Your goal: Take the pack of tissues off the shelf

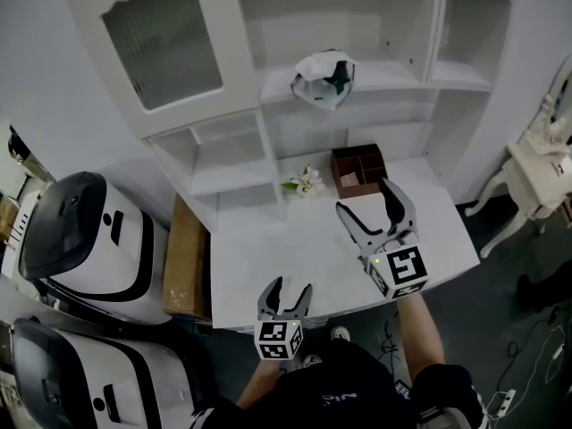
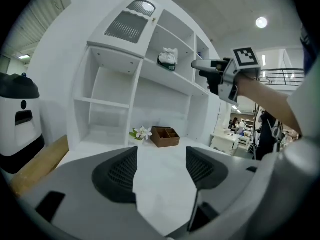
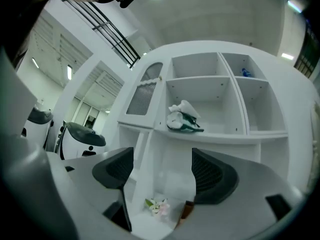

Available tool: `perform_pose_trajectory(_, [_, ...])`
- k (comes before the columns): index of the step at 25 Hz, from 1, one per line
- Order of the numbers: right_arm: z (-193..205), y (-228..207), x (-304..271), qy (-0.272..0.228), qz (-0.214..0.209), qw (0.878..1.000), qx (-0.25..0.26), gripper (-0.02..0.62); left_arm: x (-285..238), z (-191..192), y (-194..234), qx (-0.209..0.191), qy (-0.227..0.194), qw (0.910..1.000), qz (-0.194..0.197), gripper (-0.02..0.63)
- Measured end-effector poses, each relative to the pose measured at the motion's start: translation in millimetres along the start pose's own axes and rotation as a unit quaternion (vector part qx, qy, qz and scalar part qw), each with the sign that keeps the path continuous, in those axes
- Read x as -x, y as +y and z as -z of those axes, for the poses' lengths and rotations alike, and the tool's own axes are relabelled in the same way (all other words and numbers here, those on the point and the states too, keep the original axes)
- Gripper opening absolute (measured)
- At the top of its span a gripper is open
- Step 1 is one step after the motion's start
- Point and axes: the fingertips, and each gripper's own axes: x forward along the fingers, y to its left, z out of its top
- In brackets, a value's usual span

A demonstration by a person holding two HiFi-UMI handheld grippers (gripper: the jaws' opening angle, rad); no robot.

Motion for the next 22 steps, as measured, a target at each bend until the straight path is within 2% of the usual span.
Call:
perform_pose_trajectory(6, [-47,-23,-46,-0.025,-0.023,0.998,0.06,0.36,-17,-15,4,0.008,-0.013,0.9997,-0.019,0.304])
perform_pose_trajectory(12, [-82,-43,-90,-0.038,-0.035,0.994,0.092,0.36,-27,-20,9,0.01,-0.018,0.9992,-0.035,0.302])
perform_pose_trajectory(19, [-92,-61,-137,-0.022,-0.049,0.994,0.098,0.361,-34,-24,17,0.01,-0.018,0.9982,-0.056,0.301])
perform_pose_trajectory(22, [-87,-70,-155,-0.003,-0.053,0.995,0.085,0.36,-36,-26,21,0.01,-0.017,0.9977,-0.064,0.298])
